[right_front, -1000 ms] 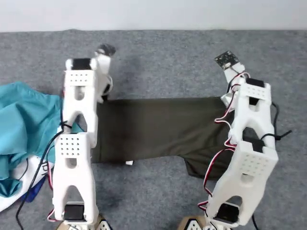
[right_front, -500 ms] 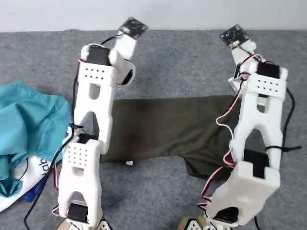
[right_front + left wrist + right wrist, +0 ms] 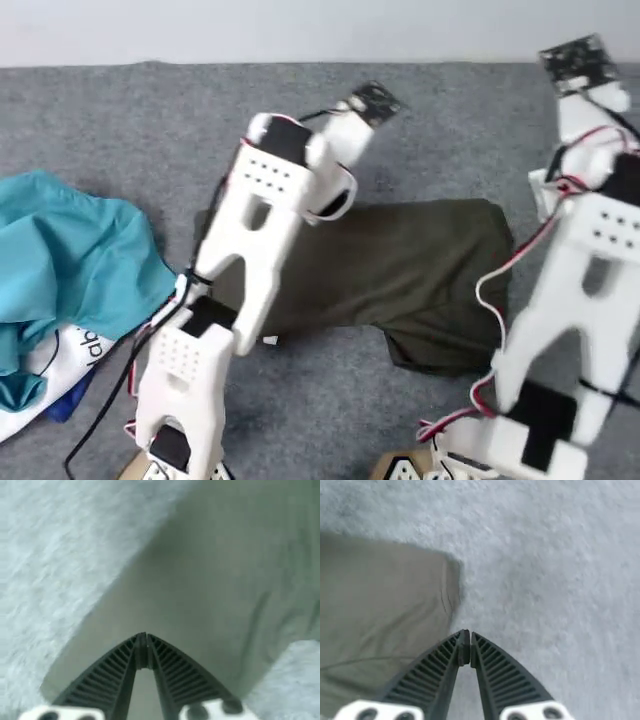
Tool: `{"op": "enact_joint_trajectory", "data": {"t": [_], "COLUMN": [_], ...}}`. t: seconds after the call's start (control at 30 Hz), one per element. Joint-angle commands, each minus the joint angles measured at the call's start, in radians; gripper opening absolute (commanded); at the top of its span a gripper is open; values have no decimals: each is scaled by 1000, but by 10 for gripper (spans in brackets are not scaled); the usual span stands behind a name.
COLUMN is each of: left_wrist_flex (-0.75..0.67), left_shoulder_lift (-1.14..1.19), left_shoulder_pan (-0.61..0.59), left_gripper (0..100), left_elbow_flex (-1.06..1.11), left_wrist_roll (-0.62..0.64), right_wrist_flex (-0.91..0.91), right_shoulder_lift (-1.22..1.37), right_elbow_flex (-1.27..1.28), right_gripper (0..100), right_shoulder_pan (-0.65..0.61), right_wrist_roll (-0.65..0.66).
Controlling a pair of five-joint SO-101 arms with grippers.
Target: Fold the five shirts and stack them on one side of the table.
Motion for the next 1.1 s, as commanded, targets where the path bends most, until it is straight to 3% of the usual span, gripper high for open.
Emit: {"op": "enact_joint_trajectory", "data": {"t": [0.0, 0.27, 0.53, 1.07], "left_wrist_flex": [26, 25, 25, 6], "left_shoulder_lift": [-71, 15, 107, 272], "left_shoulder_pan": [91, 338, 545, 569], "left_gripper": [6, 17, 161, 175], "left_elbow_flex": [4, 4, -13, -10], "left_wrist_roll": [-3, -3, 5, 3], "right_wrist_flex": [64, 151, 232, 248], "right_shoulder_lift": [-125, -340, -444, -461], "right_elbow_flex": [-58, -58, -57, -54], "right_gripper": [15, 15, 15, 15], "right_shoulder_pan": [58, 76, 74, 74], "right_wrist_roll": [-11, -11, -11, -43]}}
